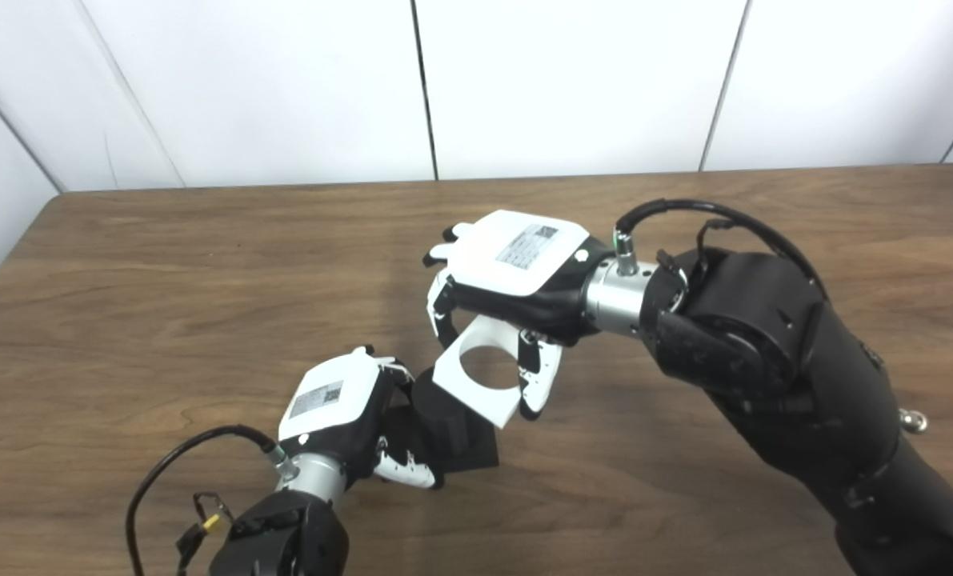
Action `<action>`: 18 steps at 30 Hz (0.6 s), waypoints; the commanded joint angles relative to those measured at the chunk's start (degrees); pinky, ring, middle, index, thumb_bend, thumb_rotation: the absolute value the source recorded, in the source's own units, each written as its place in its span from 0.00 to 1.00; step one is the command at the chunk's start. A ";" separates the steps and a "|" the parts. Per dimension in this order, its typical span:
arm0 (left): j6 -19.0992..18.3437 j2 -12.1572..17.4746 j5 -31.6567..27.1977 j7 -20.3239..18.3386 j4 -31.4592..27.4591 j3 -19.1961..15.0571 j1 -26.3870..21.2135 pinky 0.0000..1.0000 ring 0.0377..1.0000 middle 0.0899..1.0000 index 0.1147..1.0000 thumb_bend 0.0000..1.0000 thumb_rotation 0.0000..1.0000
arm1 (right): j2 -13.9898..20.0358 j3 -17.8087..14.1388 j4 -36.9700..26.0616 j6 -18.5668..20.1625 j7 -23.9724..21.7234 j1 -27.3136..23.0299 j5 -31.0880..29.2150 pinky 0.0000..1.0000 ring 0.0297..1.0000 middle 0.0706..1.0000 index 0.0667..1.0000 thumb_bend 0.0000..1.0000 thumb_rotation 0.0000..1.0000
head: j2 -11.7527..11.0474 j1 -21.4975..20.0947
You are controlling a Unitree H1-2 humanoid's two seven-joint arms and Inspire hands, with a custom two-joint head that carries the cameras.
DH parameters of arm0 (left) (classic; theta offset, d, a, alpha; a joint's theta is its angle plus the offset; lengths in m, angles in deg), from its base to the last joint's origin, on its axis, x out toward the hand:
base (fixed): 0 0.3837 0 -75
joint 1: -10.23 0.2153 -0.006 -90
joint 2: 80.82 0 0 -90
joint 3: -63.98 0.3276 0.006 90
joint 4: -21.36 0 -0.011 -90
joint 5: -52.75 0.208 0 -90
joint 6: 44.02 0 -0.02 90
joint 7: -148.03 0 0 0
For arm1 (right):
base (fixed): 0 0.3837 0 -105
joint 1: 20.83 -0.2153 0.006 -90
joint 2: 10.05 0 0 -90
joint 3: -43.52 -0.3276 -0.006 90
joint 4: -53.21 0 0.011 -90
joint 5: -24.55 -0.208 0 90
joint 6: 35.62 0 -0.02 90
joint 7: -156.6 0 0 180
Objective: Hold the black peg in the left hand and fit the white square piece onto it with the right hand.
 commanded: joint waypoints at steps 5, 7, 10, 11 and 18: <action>-1.32 -10.22 3.82 -0.07 4.46 3.99 1.45 1.00 0.99 0.86 0.42 0.52 0.05 | -1.67 1.40 -1.56 -2.31 0.89 -1.94 1.25 1.00 0.95 0.76 0.45 0.53 0.14 | 0.14 0.23; -1.48 -10.55 3.98 -0.44 4.43 3.92 1.43 1.00 0.99 0.86 0.42 0.52 0.05 | -1.84 2.09 -1.59 -2.66 0.87 -1.75 1.73 1.00 0.95 0.76 0.45 0.53 0.14 | 0.17 0.35; -1.52 -10.69 3.91 -0.50 4.40 3.99 1.44 1.00 0.99 0.86 0.42 0.52 0.05 | -2.35 2.82 -1.58 -3.23 1.11 -1.34 2.18 1.00 0.95 0.76 0.45 0.52 0.13 | 0.18 0.40; -1.49 -10.65 3.83 -0.32 4.37 4.08 1.50 1.00 0.99 0.86 0.42 0.52 0.05 | -2.61 2.98 -1.59 -3.25 1.15 -1.17 2.28 1.00 0.95 0.75 0.45 0.52 0.13 | 0.15 0.35; -1.02 -10.08 3.90 0.20 4.91 4.46 1.43 1.00 0.99 0.86 0.42 0.52 0.05 | -3.94 3.57 -1.12 -4.03 1.51 -0.06 3.05 1.00 0.95 0.76 0.45 0.52 0.13 | -0.23 0.40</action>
